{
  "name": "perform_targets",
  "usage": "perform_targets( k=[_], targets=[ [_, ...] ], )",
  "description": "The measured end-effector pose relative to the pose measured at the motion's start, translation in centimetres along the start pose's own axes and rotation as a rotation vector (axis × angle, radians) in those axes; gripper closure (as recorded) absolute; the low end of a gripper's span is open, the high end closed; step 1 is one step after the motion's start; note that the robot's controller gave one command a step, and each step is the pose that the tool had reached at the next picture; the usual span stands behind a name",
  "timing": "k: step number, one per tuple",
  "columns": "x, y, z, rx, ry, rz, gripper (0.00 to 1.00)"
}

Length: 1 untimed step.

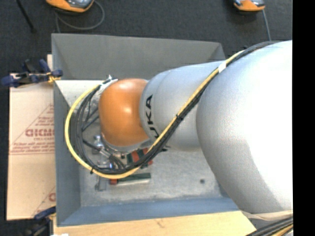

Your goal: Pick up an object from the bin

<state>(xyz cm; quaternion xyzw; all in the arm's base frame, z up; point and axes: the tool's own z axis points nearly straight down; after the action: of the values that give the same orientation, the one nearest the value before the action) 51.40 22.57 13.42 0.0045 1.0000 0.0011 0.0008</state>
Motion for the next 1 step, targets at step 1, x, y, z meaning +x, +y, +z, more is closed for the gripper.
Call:
perform_targets(
  k=[1],
  targets=[
    [-2.99,-5.54,6.58,0.004,0.002,-0.141,0.0]
  ],
)
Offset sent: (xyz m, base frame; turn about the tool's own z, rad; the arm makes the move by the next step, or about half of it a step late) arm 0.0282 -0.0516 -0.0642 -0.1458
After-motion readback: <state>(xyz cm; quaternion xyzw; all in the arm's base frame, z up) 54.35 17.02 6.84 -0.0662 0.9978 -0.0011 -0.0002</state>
